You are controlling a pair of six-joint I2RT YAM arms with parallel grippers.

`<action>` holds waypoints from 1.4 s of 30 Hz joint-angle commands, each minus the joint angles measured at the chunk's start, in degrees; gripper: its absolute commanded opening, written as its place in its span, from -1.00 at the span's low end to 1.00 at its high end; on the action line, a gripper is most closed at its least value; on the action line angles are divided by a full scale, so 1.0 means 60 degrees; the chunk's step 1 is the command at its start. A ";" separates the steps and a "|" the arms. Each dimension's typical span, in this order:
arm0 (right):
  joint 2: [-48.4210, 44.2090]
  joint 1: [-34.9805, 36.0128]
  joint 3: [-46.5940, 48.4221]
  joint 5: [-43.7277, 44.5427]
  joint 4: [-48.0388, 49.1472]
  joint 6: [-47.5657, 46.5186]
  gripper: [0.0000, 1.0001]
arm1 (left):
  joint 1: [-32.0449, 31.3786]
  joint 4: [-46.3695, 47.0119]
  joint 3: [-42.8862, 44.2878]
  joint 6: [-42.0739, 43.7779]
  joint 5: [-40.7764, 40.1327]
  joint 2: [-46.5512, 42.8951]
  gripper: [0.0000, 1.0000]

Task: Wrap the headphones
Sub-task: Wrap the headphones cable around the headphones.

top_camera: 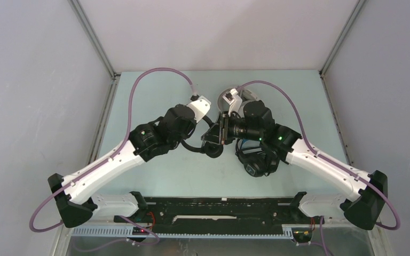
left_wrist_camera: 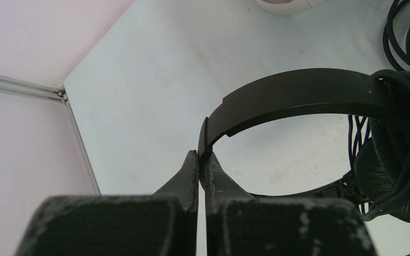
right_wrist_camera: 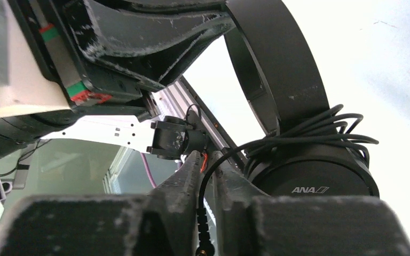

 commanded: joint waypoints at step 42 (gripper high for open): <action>-0.0877 0.0360 0.0614 0.0442 -0.0423 -0.1343 -0.25 | 0.0099 0.3027 -0.0725 -0.0328 -0.1293 -0.1107 -1.00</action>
